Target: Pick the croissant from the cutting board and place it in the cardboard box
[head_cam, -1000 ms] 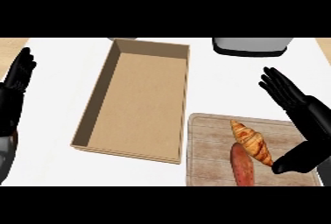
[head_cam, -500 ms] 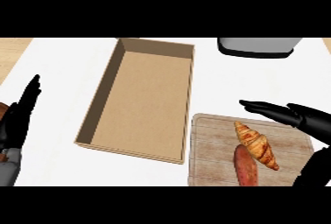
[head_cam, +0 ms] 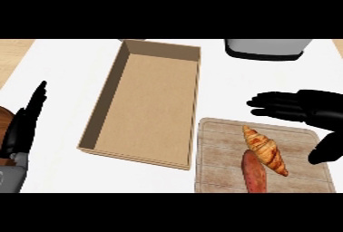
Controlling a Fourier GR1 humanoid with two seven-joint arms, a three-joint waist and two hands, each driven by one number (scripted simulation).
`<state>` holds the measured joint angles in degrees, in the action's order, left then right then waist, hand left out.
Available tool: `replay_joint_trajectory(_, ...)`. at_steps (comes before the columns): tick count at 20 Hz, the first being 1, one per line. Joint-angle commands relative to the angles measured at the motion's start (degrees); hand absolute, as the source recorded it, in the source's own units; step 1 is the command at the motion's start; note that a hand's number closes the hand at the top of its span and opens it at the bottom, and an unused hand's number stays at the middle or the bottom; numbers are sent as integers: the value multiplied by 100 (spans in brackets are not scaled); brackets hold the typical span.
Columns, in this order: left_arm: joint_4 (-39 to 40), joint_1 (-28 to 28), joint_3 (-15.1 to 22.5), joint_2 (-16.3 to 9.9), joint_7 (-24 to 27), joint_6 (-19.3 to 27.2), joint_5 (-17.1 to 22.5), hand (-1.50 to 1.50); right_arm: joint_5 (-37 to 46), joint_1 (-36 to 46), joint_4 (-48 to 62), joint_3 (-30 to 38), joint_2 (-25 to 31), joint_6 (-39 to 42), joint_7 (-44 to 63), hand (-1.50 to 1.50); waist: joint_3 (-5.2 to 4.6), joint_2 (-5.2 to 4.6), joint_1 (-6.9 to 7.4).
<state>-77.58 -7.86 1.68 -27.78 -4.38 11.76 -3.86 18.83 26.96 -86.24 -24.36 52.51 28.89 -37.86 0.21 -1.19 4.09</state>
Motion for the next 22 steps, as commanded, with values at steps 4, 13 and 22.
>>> replay_joint_trajectory(4,289,-182,-53,117,39,121,-113,0,1752,983,570,-1177,158,15,-882,-150,-22,33,-100)
replay_joint_trajectory(13,491,-5,-230,210,239,154,-167,0,3058,1654,1264,-2112,-460,141,-574,-150,-24,90,-286)
replay_joint_trajectory(22,142,238,-500,115,26,-153,-144,0,3913,1380,1123,-2102,-1089,145,-242,-150,-22,130,-384)
